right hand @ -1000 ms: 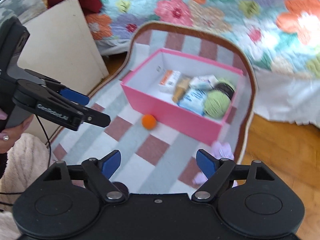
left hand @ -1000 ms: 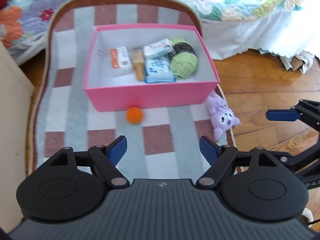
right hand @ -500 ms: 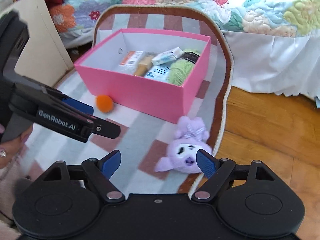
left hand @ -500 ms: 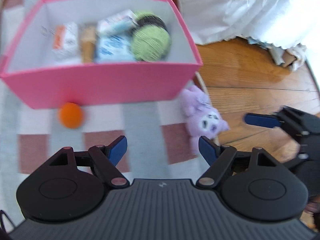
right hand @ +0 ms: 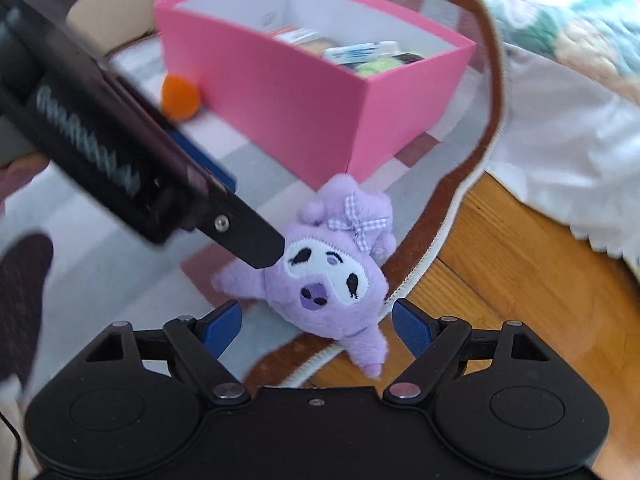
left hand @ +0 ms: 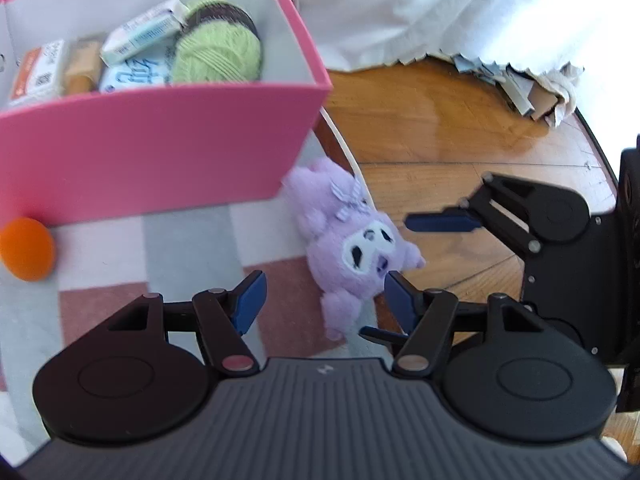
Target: Organize objects
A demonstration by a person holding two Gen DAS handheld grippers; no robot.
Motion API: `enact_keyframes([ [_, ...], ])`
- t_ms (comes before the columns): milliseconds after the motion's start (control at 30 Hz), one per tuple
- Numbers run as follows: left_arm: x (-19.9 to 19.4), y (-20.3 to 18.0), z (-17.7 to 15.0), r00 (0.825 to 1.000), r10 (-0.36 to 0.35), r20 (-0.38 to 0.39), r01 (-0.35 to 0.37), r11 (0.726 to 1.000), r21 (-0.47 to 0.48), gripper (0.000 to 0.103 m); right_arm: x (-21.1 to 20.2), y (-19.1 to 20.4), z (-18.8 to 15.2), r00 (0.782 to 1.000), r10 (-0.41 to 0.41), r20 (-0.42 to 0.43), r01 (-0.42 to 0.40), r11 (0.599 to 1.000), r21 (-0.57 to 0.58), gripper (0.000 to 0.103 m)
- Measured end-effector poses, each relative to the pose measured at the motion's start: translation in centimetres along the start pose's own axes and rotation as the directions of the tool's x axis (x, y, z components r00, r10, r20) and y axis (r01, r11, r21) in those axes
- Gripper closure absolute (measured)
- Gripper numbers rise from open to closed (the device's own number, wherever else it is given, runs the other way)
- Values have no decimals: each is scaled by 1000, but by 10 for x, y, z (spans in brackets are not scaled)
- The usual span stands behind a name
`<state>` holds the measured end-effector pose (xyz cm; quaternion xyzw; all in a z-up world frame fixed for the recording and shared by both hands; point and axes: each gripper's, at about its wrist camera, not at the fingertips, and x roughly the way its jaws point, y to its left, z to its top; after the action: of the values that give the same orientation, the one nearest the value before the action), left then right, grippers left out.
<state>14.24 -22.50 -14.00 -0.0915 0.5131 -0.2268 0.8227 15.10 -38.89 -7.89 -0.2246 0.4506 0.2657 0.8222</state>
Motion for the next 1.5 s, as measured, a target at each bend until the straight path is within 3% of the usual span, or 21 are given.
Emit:
enact_keyframes([
  [100, 9, 1, 0, 1000, -26, -4, 26, 999, -36, 41, 4, 0, -2, 1000, 7, -3, -7, 999, -48, 17],
  [233, 24, 7, 1, 998, -61, -29, 57, 992, -115, 69, 15, -4, -1, 999, 37, -19, -38, 998, -46, 19],
  [333, 24, 11, -5, 994, -104, -14, 101, 983, -155, 70, 16, -8, 1, 998, 68, 1, -68, 998, 7, 23],
  [400, 18, 16, -10, 994, -112, -1, 110, 977, -181, 69, 12, -10, 4, 998, 69, 16, -69, 997, 38, 35],
  [500, 4, 30, -17, 990, -140, 22, 141, 957, -253, 70, 7, -9, 6, 992, 125, 19, -127, 984, 123, 38],
  [600, -6, 48, -27, 989, -144, 28, 145, 934, -327, 69, 5, -9, 4, 980, 192, 55, -200, 946, 255, 40],
  [667, -10, 56, -31, 991, -129, 15, 127, 928, -352, 69, 6, -3, 3, 973, 218, 77, -231, 912, 337, 40],
  [767, -17, 58, -31, 998, -63, -10, 57, 949, -311, 70, 11, 15, 2, 968, 236, 90, -252, 879, 406, 40],
  [833, -24, 62, -31, 1000, -19, -13, 14, 954, -300, 70, 11, 30, 5, 966, 243, 91, -259, 877, 405, 41],
  [900, -34, 68, -29, 1000, 9, 0, -8, 953, -302, 70, 8, 45, 9, 957, 268, 112, -291, 868, 403, 49],
  [1000, -41, 86, -28, 999, 34, 9, -29, 936, -350, 70, 5, 71, 22, 968, 225, 114, -249, 924, 290, 63],
  [1067, -46, 96, -31, 998, 56, 24, -43, 926, -376, 70, 7, 73, 30, 955, 268, 123, -294, 906, 305, 64],
  [1133, -50, 102, -34, 996, 80, 31, -62, 921, -385, 70, 3, 80, 38, 956, 264, 131, -290, 920, 262, 64],
  [1233, -55, 111, -38, 996, 78, 32, -59, 915, -398, 70, -7, 92, 44, 979, 175, 105, -190, 969, 160, 57],
  [1300, -52, 115, -41, 998, 52, 28, -35, 907, -420, 70, -13, 87, 43, 985, 134, 110, -149, 980, 136, 31],
  [1333, -51, 117, -42, 999, 37, 33, -20, 901, -433, 70, -14, 83, 43, 987, 113, 113, -128, 982, 138, 26],
  [1433, -54, 117, -43, 998, 38, 54, -11, 900, -436, 70, -11, 63, 45, 991, 79, 105, -95, 983, 159, 23],
  [1500, -56, 116, -42, 997, 27, 69, 5, 899, -438, 70, -6, 47, 47, 990, 109, 88, -125, 972, 199, 22],
])
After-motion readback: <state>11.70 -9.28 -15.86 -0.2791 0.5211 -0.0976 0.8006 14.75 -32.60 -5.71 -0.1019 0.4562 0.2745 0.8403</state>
